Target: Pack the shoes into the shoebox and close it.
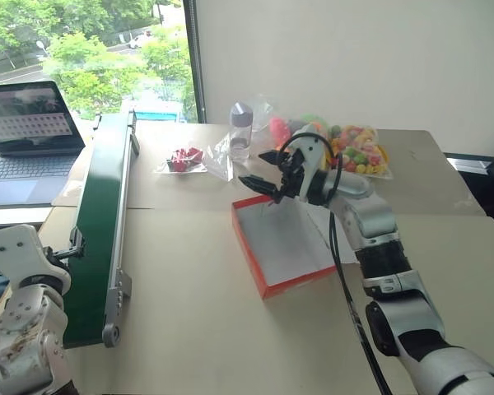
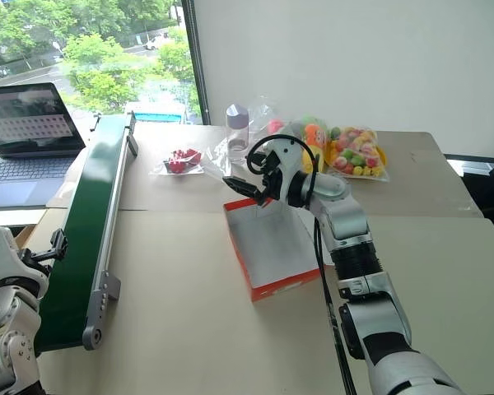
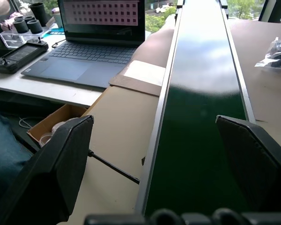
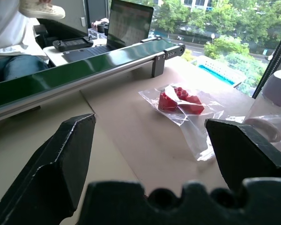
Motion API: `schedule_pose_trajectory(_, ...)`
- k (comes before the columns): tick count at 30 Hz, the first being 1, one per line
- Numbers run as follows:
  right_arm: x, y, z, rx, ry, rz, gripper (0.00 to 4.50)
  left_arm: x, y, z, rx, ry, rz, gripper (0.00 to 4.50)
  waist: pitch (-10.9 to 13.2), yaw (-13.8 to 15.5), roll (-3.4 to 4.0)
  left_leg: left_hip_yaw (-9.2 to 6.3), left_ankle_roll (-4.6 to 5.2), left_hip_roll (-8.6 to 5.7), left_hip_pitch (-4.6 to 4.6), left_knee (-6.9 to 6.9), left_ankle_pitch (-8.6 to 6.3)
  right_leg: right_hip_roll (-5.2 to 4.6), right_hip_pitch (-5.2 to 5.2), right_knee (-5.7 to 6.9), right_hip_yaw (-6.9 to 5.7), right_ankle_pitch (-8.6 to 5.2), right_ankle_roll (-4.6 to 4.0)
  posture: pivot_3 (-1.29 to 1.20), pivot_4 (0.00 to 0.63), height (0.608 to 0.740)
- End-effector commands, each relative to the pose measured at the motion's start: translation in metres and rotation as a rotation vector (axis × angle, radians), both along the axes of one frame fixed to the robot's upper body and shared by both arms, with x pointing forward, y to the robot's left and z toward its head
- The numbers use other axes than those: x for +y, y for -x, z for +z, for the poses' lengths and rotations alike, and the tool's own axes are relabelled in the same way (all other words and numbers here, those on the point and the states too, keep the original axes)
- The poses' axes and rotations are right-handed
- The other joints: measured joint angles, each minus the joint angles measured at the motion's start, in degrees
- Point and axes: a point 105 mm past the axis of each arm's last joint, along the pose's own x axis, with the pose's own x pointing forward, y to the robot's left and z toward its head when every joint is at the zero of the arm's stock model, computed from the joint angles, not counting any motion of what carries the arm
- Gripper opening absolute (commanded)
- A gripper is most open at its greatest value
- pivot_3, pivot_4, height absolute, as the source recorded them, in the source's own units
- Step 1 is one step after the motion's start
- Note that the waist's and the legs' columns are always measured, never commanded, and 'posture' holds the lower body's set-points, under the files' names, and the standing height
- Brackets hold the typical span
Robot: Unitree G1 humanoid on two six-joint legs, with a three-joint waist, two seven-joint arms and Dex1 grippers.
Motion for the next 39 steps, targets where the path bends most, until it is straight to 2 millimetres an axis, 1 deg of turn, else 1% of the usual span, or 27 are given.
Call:
schedule_pose_trajectory(1, 0.003, 0.007, 0.018, -0.019, -0.045, 0.070, 4.44, -0.008, -0.007, 0.012, -0.042, -0.017, -0.067, 4.50, 0.00, -0.01, 0.00, 0.00, 0.00, 0.00, -0.01, 0.00, 0.00, 0.00, -0.02, 0.00, 0.00, 0.01, 0.01, 0.00, 0.150, 0.740)
schedule_pose_trajectory(7, 0.012, 0.013, 0.014, 0.006, -0.046, 0.114, 4.44, -0.023, -0.015, 0.013, -0.042, -0.009, -0.148, 4.50, 0.00, -0.01, 0.00, 0.01, 0.00, 0.01, -0.06, -0.01, 0.00, 0.00, -0.07, 0.00, -0.01, 0.02, -0.02, 0.00, 0.150, 0.740)
schedule_pose_trajectory(10, 0.017, 0.017, 0.013, 0.022, -0.057, 0.132, 4.44, -0.026, -0.018, 0.011, -0.035, -0.001, -0.154, 4.50, 0.00, -0.09, 0.00, 0.01, 0.00, 0.01, -0.06, -0.01, 0.00, -0.01, -0.09, 0.00, 0.00, 0.01, -0.02, 0.00, 0.150, 0.740)
schedule_pose_trajectory(15, 0.019, 0.018, 0.010, 0.031, -0.046, 0.135, 4.44, -0.031, -0.021, 0.006, -0.025, 0.008, -0.167, 4.50, 0.00, -0.01, 0.00, 0.00, 0.00, 0.02, -0.09, -0.03, 0.00, 0.00, -0.12, 0.01, -0.01, 0.03, 0.00, 0.00, 0.150, 0.740)
schedule_pose_trajectory(24, 0.017, 0.018, 0.008, 0.038, -0.034, 0.125, 4.44, -0.042, -0.030, 0.006, -0.037, 0.032, -0.202, 4.50, 0.00, 0.02, 0.00, 0.01, 0.00, 0.01, -0.12, -0.03, 0.00, -0.02, -0.15, 0.00, -0.01, 0.03, -0.01, 0.00, 0.150, 0.740)
schedule_pose_trajectory(28, 0.017, 0.018, 0.007, 0.041, -0.032, 0.123, 4.44, -0.044, -0.031, 0.006, -0.038, 0.035, -0.206, 4.50, 0.00, 0.00, 0.00, 0.01, 0.00, 0.01, -0.13, -0.03, 0.00, -0.01, -0.16, -0.01, -0.01, 0.03, 0.00, 0.00, 0.150, 0.740)
schedule_pose_trajectory(32, 0.017, 0.020, 0.005, 0.045, -0.031, 0.126, 4.44, -0.043, -0.031, 0.005, -0.037, 0.032, -0.202, 4.50, 0.00, -0.02, 0.00, 0.01, 0.00, 0.02, -0.14, -0.05, 0.00, -0.01, -0.18, -0.01, -0.01, 0.03, 0.01, 0.00, 0.150, 0.740)
schedule_pose_trajectory(34, 0.019, 0.021, 0.005, 0.052, -0.034, 0.132, 4.44, -0.039, -0.030, 0.006, -0.036, 0.022, -0.184, 4.50, 0.00, -0.02, 0.00, 0.02, 0.00, 0.02, -0.14, -0.05, 0.00, -0.01, -0.19, 0.00, -0.01, 0.03, 0.00, 0.00, 0.150, 0.740)
schedule_pose_trajectory(37, 0.020, 0.022, 0.004, 0.056, -0.034, 0.136, 4.44, -0.028, -0.026, 0.005, -0.029, 0.000, -0.140, 4.50, 0.00, -0.02, 0.00, 0.01, 0.00, 0.02, -0.14, -0.05, 0.00, -0.01, -0.19, 0.00, -0.01, 0.02, 0.00, 0.00, 0.150, 0.740)
schedule_pose_trajectory(39, 0.022, 0.023, 0.003, 0.060, -0.035, 0.141, 4.44, -0.011, -0.020, 0.004, -0.020, -0.005, -0.072, 4.50, 0.00, -0.05, 0.00, 0.02, 0.00, 0.02, -0.14, -0.06, 0.00, -0.01, -0.20, 0.00, -0.01, 0.01, -0.01, 0.00, 0.150, 0.740)
